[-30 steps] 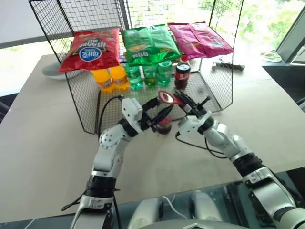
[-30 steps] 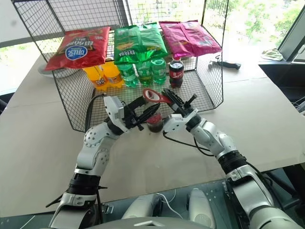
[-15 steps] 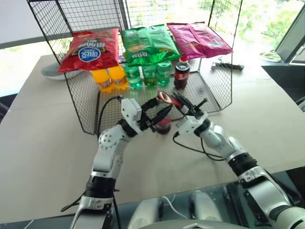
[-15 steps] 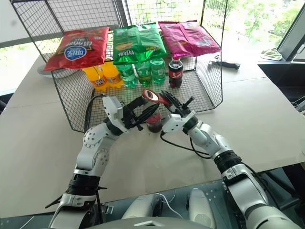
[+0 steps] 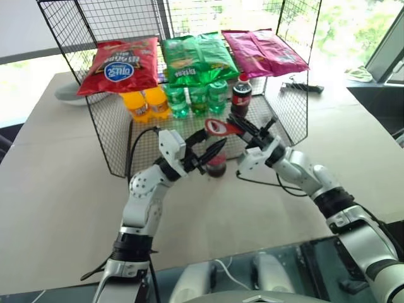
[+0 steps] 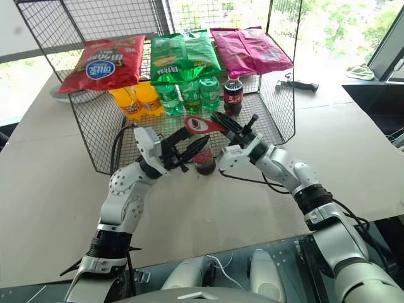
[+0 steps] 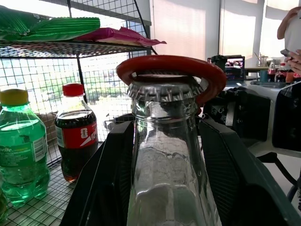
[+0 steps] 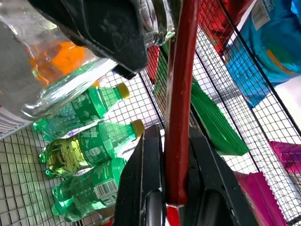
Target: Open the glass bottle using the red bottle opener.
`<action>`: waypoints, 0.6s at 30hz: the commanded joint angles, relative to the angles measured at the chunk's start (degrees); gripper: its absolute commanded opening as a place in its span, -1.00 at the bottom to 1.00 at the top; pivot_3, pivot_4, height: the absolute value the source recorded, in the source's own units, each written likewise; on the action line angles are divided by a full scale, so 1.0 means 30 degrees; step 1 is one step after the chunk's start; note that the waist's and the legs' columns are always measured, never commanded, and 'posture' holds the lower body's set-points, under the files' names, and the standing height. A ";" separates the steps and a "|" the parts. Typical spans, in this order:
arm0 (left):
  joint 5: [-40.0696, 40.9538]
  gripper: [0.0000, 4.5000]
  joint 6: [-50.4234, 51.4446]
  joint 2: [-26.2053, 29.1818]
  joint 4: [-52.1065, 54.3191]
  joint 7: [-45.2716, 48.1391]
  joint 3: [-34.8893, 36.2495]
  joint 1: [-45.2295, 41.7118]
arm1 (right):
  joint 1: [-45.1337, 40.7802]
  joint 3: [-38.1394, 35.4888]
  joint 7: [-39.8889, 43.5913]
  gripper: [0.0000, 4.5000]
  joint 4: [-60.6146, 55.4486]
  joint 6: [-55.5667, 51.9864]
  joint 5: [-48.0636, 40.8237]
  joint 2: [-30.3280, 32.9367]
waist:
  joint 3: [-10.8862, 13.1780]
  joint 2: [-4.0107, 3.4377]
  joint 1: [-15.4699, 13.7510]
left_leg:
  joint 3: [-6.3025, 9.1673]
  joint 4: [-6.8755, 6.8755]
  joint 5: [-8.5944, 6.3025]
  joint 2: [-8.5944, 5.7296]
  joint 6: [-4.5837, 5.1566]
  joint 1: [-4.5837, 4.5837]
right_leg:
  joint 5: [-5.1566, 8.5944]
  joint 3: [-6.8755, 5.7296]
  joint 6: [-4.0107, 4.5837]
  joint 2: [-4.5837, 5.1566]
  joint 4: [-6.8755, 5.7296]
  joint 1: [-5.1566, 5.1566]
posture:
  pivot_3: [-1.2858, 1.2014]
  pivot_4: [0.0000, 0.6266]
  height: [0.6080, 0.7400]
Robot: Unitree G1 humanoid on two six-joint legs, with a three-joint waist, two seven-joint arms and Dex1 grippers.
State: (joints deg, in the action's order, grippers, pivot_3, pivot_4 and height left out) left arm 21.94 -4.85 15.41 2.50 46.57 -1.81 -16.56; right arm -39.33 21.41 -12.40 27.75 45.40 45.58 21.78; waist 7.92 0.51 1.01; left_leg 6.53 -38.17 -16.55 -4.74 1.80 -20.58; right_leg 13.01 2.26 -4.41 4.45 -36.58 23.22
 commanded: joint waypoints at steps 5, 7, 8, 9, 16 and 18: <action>-0.0552 -0.14 0.0227 -0.0006 -0.0720 -0.0123 -0.0440 -0.0155 | -0.0549 0.1049 0.0535 -1.00 -0.0872 0.0989 0.0387 0.0140 | 0.0000 0.0000 -0.0005 | -0.0001 0.0000 0.0000 0.0000 0.0000 -0.0002 | 0.0000 0.0002 0.0000 0.0000 0.0003 0.0000 | 0.03 -0.52 1.00; -0.0554 -0.14 0.0223 -0.0008 -0.0724 -0.0124 -0.0462 -0.0156 | -0.0552 0.1063 0.0538 -1.00 -0.0884 0.0971 0.0377 0.0147 | 0.0000 0.0000 -0.0008 | 0.0000 0.0001 0.0000 0.0000 0.0000 -0.0002 | 0.0000 0.0001 0.0000 0.0000 0.0004 0.0000 | 0.03 -0.52 1.00; -0.0555 -0.14 0.0221 -0.0008 -0.0726 -0.0129 -0.0472 -0.0155 | -0.0567 0.1046 0.0558 -1.00 -0.0900 0.0966 0.0350 0.0165 | 0.0000 0.0000 -0.0008 | 0.0000 0.0001 0.0000 0.0000 0.0000 -0.0001 | 0.0000 0.0002 0.0000 0.0000 0.0004 0.0000 | 0.03 -0.52 1.00; -0.0555 -0.14 0.0217 -0.0008 -0.0729 -0.0135 -0.0480 -0.0154 | -0.0595 0.1023 0.0586 -1.00 -0.0916 0.0969 0.0318 0.0191 | 0.0000 0.0000 -0.0008 | -0.0001 0.0001 0.0000 0.0000 0.0000 -0.0002 | 0.0000 0.0001 0.0000 0.0000 0.0004 0.0000 | 0.03 -0.52 1.00; -0.0594 -0.14 0.0172 -0.0043 -0.0743 -0.0199 -0.0547 -0.0107 | -0.1215 0.0714 0.0771 -1.00 -0.0974 0.1150 0.0141 0.0702 | 0.0005 -0.0001 -0.0025 | 0.0002 0.0003 0.0000 0.0000 0.0001 -0.0006 | 0.0000 0.0000 0.0000 0.0000 0.0011 0.0000 | 0.03 -0.52 1.00; -0.0606 -0.14 0.0156 -0.0069 -0.0753 -0.0217 -0.0570 -0.0101 | -0.1470 0.0587 0.0795 -1.00 -0.0925 0.1251 0.0120 0.0960 | 0.0007 -0.0002 -0.0031 | 0.0002 0.0005 0.0000 0.0000 0.0001 -0.0008 | 0.0000 -0.0001 0.0000 0.0001 0.0015 0.0000 | 0.03 -0.52 1.00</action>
State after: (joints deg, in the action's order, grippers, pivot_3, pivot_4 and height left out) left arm 21.96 -5.45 15.29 2.12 46.55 -2.14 -16.73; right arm -41.45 21.65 -10.64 27.75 46.51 45.38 24.58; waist 7.94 0.51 0.91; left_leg 6.54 -38.15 -16.56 -4.74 1.81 -20.61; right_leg 13.01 2.26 -4.41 4.45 -36.53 23.22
